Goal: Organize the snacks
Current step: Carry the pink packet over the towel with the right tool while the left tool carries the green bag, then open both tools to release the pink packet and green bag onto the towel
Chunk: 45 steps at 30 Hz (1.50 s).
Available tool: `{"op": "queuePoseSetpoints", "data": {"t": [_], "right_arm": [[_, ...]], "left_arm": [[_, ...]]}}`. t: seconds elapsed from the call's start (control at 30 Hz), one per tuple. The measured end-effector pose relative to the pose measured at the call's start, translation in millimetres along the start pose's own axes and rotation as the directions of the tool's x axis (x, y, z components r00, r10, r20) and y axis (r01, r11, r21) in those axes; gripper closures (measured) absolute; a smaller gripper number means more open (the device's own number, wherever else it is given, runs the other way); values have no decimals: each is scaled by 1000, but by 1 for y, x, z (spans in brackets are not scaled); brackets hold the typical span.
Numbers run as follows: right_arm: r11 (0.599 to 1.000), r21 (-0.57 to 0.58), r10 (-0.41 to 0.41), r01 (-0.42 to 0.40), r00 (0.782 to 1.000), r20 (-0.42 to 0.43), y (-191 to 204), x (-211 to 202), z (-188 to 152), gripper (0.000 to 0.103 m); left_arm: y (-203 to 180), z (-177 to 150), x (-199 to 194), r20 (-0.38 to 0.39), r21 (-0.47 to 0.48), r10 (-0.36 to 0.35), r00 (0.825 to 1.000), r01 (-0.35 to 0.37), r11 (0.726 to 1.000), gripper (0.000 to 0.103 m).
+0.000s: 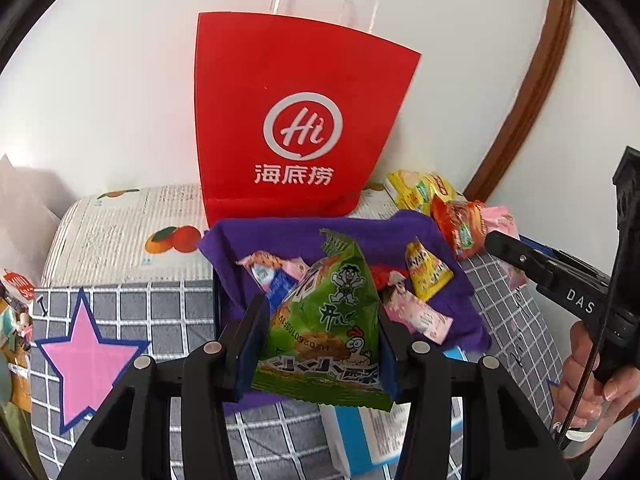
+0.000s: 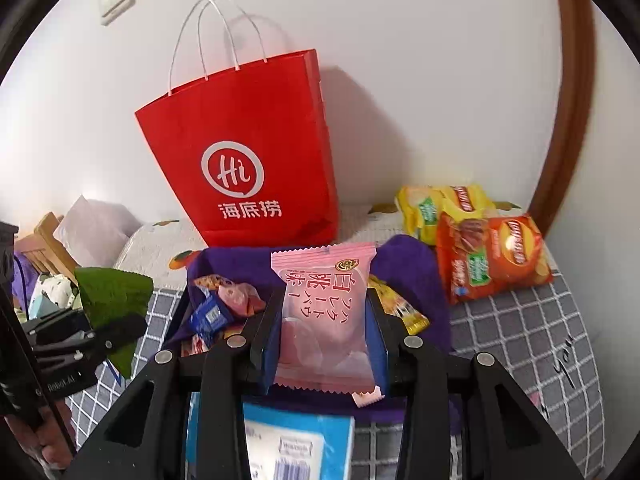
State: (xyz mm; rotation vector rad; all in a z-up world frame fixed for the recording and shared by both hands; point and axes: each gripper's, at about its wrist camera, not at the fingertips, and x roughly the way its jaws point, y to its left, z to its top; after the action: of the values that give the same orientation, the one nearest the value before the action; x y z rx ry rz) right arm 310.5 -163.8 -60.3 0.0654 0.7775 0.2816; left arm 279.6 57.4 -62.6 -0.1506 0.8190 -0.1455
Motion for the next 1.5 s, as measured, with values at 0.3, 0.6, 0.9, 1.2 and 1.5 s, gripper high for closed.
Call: {"op": "queuePoseSetpoints", "data": {"t": [0.3,0.6,0.9,1.2,1.5], "right_arm": [[998,2,66,-66,997,-26,-6,35,16,65],[999,-4,47,-48,992,-113,-26,61,14,66],[998,-7,53,-56,975,-217,-32,88,4,66],[997,8,74,-74,964,-255,-35,98,0,66],[993,58,113,-101,955,-273,-39,100,-1,66]], "left_arm": [[0,25,24,-11,-40,-16,1000,15,999,57],[8,30,55,-35,-69,-17,999,14,998,57],[12,25,69,-78,-50,-11,997,7,999,57],[13,23,68,-84,-55,-9,996,5,998,57],[11,21,71,-98,-61,-7,995,1,998,57]]}}
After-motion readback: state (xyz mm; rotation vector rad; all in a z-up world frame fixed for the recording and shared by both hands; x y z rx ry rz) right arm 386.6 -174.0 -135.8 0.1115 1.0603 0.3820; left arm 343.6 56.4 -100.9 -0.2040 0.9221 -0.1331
